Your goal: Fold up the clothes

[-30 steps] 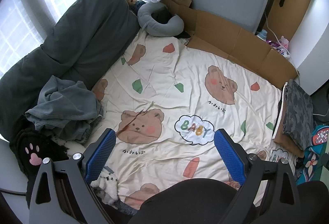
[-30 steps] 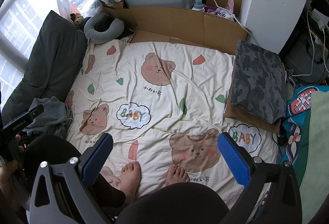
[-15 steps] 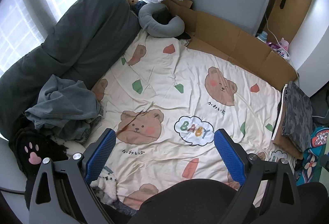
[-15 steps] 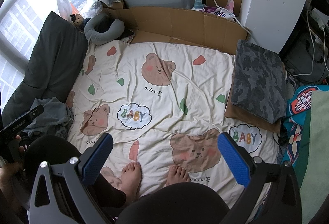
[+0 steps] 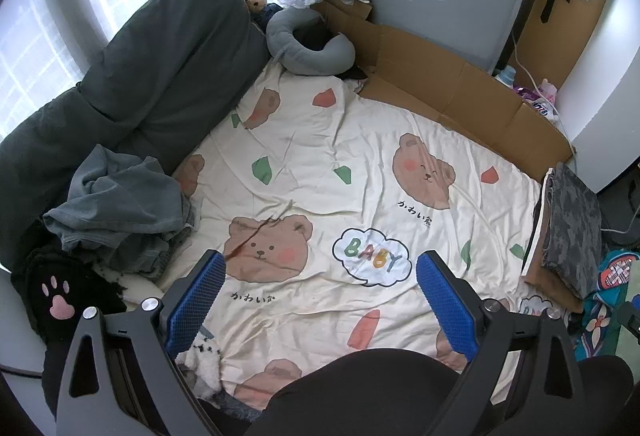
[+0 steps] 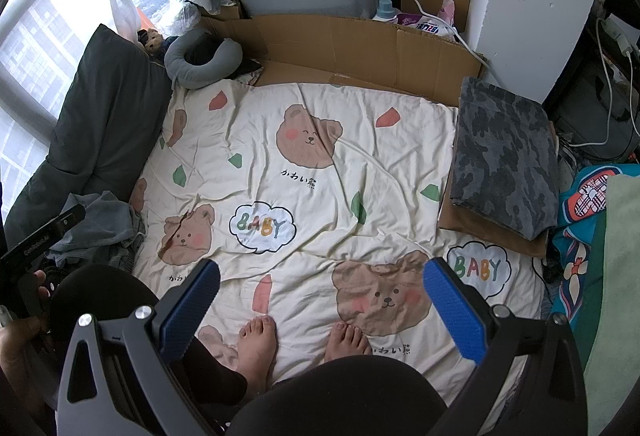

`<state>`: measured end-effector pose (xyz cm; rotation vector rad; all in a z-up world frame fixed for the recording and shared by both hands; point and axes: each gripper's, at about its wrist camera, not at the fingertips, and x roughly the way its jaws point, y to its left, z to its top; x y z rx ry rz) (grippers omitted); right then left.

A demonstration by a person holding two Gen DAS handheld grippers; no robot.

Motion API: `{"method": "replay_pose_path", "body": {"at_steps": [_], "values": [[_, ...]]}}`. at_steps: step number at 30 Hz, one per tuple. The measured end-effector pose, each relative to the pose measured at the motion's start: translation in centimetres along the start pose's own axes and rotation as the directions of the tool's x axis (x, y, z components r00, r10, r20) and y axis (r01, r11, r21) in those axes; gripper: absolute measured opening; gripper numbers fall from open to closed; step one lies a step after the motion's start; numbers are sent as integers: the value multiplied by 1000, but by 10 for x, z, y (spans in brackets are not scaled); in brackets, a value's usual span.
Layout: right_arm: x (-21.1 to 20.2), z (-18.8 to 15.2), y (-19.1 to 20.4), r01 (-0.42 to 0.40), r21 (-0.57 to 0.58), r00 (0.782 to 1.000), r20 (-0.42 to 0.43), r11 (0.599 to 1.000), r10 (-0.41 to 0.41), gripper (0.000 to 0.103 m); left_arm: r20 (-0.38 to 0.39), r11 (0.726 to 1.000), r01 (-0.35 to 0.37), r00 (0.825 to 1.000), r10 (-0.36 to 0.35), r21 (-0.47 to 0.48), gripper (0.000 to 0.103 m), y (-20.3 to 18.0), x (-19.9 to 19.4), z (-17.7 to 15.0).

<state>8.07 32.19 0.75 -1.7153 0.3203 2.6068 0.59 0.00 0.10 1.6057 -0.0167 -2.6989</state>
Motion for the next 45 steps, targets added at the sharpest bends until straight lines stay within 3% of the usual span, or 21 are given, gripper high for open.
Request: {"method": "replay_pose_path", "body": {"at_steps": [16, 29, 45], "values": [[-1, 0, -1, -29, 13, 1000, 4, 999, 29, 102, 15, 1000, 24, 1000, -24, 5, 96, 0, -6, -1], [-6, 0, 4, -24, -2, 1000, 9, 1000, 24, 102, -12, 993, 121, 993, -121, -12, 96, 11, -15, 7], [-44, 2, 35, -97, -57, 991, 88, 994, 102, 103, 51, 995, 98, 994, -96, -26, 96, 60, -55, 11]]}}
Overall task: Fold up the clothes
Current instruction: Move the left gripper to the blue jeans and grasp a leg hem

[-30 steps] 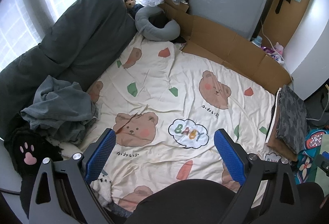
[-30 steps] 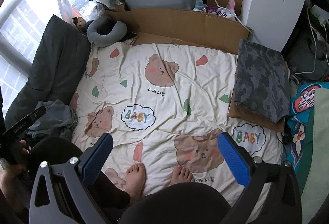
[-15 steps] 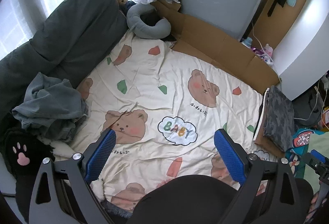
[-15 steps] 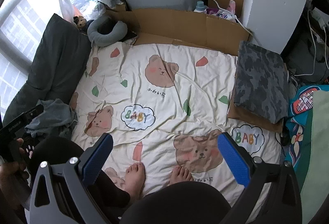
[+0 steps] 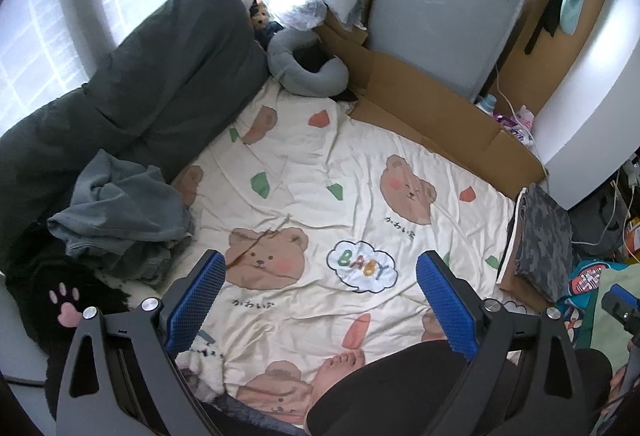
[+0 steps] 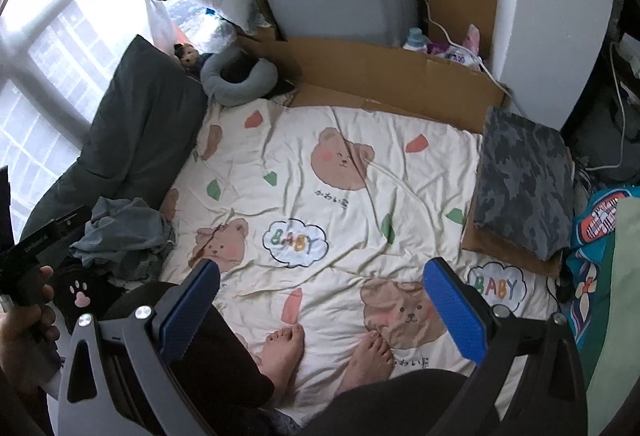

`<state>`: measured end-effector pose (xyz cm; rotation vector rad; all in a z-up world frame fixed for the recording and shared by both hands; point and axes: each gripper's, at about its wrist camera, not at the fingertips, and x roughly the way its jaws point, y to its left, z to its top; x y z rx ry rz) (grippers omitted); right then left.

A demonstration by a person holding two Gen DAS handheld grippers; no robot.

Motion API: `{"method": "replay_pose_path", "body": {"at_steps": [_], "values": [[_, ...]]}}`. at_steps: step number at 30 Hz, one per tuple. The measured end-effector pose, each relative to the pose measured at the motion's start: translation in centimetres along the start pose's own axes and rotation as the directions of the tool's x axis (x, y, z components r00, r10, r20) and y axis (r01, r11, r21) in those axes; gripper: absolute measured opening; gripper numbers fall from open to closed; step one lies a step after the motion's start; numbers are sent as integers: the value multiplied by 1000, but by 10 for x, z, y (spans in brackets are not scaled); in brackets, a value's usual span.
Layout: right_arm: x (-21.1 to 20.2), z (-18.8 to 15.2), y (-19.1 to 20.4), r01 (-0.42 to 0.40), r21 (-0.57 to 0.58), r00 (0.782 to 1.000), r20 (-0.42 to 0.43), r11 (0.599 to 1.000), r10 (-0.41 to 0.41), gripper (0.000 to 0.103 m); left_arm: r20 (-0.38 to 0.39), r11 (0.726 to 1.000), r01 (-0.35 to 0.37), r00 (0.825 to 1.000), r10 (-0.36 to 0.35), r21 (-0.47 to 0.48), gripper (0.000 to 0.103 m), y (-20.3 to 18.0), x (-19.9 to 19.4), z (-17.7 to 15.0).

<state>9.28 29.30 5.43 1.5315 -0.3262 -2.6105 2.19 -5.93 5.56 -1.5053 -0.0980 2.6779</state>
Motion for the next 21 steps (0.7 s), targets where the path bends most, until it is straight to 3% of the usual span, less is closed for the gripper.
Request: {"method": "replay_pose_path", "body": {"at_steps": [4, 21], "values": [[-7, 3, 14, -23, -30, 1000, 20, 999, 24, 103, 25, 999, -43, 999, 43, 16, 96, 11, -13, 1], [-5, 21, 48, -132, -123, 989, 53, 984, 140, 103, 89, 986, -148, 984, 155, -73, 96, 83, -35, 2]]}}
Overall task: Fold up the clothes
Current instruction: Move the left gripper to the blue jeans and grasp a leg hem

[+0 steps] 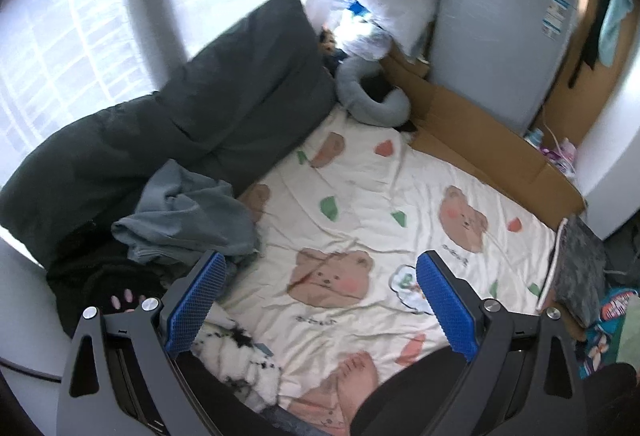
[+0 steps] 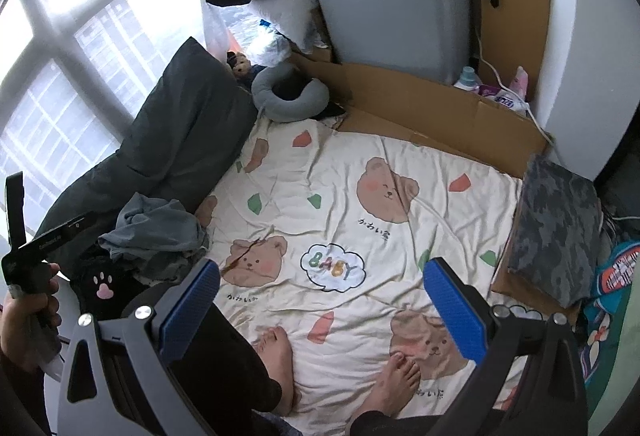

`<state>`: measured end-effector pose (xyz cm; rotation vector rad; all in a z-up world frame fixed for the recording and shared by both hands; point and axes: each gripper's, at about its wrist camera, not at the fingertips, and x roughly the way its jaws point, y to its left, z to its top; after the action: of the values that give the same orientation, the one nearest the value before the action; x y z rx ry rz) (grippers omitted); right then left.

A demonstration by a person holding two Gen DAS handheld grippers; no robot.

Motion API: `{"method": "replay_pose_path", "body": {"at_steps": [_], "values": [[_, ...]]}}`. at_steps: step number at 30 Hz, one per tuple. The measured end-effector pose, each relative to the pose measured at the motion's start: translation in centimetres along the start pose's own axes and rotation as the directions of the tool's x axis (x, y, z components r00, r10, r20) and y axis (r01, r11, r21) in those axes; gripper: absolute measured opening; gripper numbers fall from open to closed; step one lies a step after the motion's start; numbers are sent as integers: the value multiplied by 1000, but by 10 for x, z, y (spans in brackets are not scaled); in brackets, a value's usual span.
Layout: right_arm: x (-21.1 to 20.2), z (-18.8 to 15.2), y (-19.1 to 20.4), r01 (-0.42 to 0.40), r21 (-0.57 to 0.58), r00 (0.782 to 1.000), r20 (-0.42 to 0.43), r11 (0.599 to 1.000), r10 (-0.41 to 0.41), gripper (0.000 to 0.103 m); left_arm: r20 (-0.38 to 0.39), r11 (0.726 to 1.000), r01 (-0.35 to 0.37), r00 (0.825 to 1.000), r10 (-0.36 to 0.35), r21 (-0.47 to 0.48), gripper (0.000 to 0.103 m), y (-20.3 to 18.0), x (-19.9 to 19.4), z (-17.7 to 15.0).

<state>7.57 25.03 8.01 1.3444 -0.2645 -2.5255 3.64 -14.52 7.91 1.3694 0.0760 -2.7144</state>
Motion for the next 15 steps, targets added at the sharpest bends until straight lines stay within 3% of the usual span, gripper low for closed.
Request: {"method": "replay_pose_path", "body": {"at_steps": [6, 15], "values": [[10, 9, 15, -30, -60, 999, 38, 998, 33, 103, -8, 998, -10, 1000, 9, -58, 96, 36, 15, 1], [51, 22, 32, -45, -100, 999, -13, 994, 44, 103, -22, 989, -63, 998, 61, -134, 96, 96, 39, 1]]}}
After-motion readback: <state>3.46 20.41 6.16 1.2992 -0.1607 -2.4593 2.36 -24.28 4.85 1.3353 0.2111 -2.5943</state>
